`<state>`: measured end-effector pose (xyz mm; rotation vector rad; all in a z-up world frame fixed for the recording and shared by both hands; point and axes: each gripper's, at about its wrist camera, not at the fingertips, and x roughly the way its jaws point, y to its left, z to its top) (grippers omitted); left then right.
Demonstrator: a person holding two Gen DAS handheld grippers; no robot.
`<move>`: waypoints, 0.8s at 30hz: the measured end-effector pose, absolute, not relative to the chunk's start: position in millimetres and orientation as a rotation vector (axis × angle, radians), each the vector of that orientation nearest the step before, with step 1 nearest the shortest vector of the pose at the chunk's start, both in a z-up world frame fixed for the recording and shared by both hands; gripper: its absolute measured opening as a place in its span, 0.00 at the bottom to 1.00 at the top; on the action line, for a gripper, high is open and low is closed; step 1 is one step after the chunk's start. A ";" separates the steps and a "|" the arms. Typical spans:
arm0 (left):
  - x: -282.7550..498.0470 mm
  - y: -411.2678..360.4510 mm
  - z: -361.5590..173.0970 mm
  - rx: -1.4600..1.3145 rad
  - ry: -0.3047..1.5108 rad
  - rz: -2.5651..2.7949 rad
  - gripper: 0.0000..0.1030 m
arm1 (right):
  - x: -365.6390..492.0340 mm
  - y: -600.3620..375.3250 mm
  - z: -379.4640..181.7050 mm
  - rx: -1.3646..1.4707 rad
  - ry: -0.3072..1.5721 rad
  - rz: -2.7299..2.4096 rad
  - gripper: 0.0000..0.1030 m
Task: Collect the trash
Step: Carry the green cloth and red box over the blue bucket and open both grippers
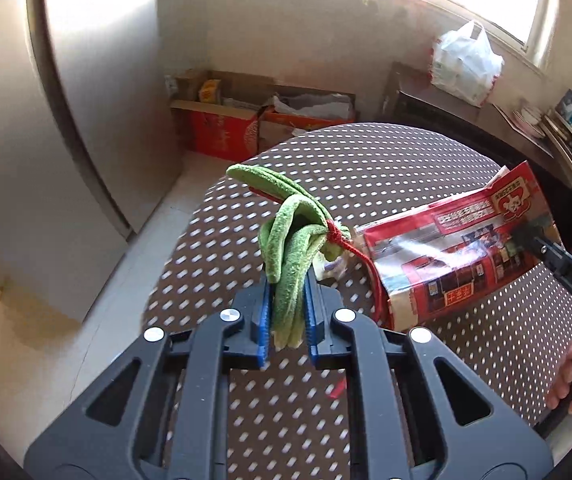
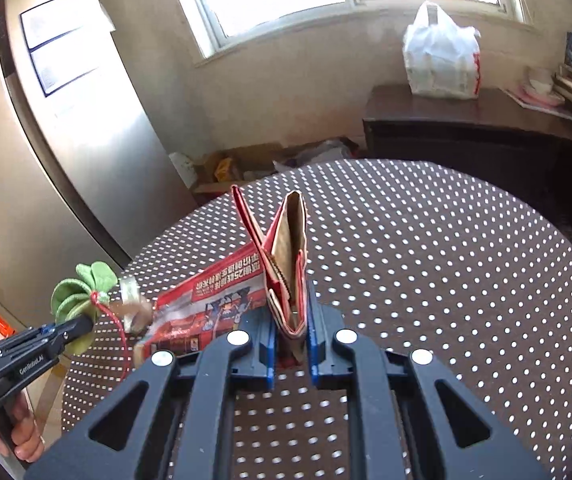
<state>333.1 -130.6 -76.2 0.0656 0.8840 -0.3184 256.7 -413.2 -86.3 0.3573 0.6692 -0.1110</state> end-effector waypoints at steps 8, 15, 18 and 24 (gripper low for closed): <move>298.2 -82.8 -55.6 -0.002 0.841 -0.302 0.14 | 238.7 -371.6 -66.7 0.363 0.619 -0.032 0.12; 267.3 -26.8 -42.2 -0.049 0.789 -0.211 0.14 | 242.4 -310.6 -47.1 0.328 0.603 0.086 0.12; 253.6 1.8 -37.2 -0.068 0.768 -0.160 0.14 | 244.9 -280.5 -40.5 0.307 0.601 0.144 0.12; 232.3 57.8 -32.8 -0.105 0.744 -0.064 0.14 | 250.5 -215.8 -33.2 0.261 0.614 0.256 0.12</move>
